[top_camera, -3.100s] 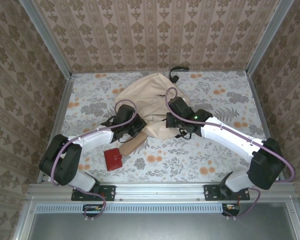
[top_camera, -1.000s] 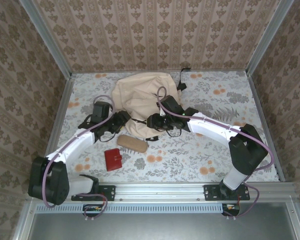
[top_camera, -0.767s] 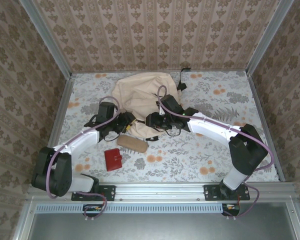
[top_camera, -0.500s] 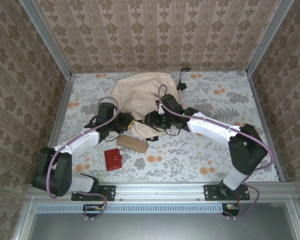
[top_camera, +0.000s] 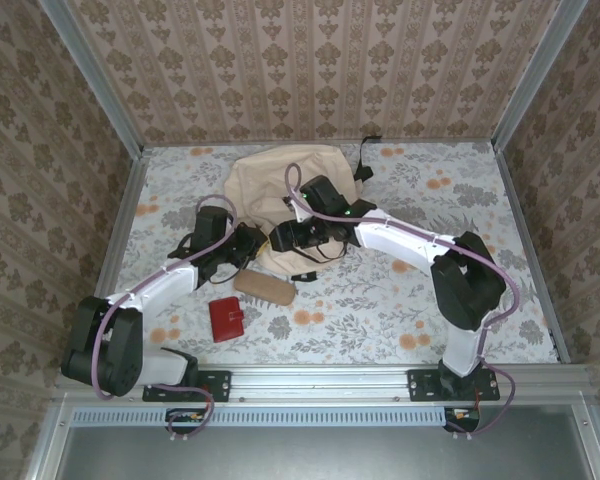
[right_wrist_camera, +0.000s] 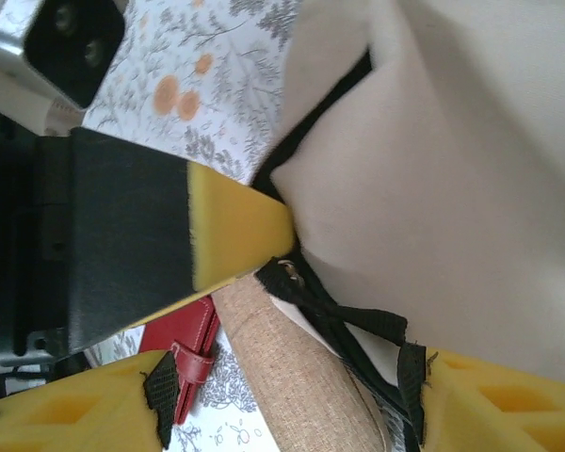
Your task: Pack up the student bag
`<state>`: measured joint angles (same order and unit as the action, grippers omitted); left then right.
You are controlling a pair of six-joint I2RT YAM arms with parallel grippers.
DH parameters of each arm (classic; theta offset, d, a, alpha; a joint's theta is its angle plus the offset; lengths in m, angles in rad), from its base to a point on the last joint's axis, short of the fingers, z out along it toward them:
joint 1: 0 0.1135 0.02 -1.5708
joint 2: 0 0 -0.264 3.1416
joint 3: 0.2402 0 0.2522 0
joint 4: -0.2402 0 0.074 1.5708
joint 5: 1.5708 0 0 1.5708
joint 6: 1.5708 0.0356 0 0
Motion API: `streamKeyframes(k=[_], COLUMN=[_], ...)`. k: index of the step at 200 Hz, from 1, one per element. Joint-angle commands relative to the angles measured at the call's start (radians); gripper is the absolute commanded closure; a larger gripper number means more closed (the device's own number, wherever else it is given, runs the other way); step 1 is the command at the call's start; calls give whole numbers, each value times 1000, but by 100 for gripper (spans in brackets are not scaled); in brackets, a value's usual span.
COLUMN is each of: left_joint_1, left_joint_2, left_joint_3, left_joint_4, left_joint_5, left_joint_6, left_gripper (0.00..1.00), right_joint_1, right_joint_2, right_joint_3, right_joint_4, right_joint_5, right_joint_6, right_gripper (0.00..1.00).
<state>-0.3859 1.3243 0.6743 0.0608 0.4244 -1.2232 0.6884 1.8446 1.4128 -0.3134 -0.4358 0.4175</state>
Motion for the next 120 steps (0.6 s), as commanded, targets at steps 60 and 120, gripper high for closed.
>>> streamKeyframes(k=[60,120], left_joint_1=[-1,1], left_joint_2=[-17,-16], left_joint_3=[-1,2], left_joint_4=[25,6], left_joint_5=[25,24], left_joint_6=[46,74], left_gripper=[88,88], right_joint_1=[2,5], right_joint_2=[-58,-73], right_joint_3=[-18,-11], right_joint_4=[-69,-39], right_joint_5=[-126,96], right_joint_6=[-134,-92], right_gripper=[53,41])
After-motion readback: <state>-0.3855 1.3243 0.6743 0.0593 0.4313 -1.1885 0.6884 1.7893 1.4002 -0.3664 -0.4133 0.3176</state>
